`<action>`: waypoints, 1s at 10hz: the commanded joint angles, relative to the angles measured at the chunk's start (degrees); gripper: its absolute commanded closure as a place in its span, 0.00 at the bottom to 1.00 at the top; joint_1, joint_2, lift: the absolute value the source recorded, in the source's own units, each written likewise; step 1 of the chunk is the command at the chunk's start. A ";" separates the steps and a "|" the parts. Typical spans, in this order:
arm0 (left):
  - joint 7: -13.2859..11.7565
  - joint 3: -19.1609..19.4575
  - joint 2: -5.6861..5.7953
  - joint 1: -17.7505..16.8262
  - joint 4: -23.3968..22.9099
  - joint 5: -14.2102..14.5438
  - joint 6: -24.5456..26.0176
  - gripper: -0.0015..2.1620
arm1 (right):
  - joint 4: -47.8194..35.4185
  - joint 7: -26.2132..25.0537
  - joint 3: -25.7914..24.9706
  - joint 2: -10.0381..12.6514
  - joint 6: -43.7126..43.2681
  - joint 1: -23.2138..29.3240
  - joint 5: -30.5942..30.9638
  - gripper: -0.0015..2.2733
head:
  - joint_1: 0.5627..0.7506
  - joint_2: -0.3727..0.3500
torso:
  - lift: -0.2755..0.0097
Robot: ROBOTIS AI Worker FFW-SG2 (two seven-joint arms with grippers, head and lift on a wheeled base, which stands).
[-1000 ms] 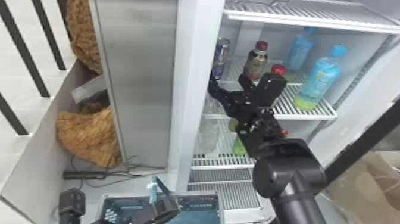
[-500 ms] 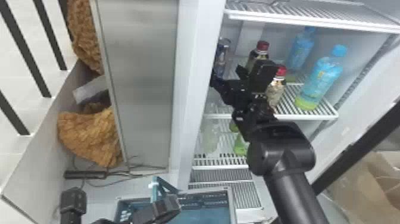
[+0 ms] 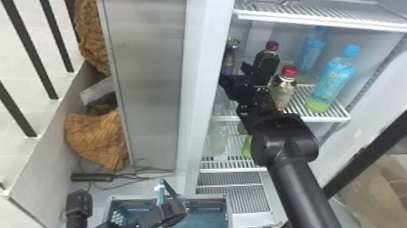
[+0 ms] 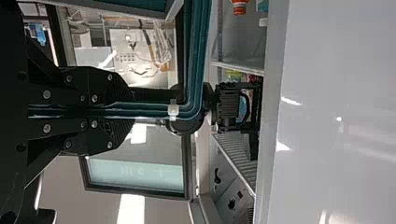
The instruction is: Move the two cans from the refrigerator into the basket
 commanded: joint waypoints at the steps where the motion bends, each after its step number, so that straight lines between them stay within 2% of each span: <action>1: -0.01 0.06 -0.08 0.00 0.00 0.01 0.00 0.55 | 1.99 -0.14 0.49 0.09 -0.07 -1.67 0.55 0.06 | 0.70 0.30 | 0.86; 5: 0.17 -0.05 -0.08 -0.28 0.00 0.01 0.00 0.55 | 8.17 -0.84 1.63 0.18 -0.21 -6.31 0.90 0.06 | 0.70 0.31 | 0.86; 8: 0.17 0.06 -0.08 -0.28 0.00 0.01 0.00 0.55 | 10.14 -1.02 1.63 0.27 -0.49 -7.58 1.24 0.09 | 0.70 0.31 | 0.86; 9: 0.17 0.06 -0.08 -0.28 0.00 0.01 0.00 0.55 | 11.13 -1.02 1.63 0.27 -0.49 -8.14 1.35 0.21 | 0.70 0.31 | 0.86; 10: 0.17 0.06 -0.08 -0.28 0.00 0.01 -0.14 0.55 | 11.69 -1.02 2.08 0.27 -0.35 -8.85 1.58 0.38 | 0.70 0.31 | 0.86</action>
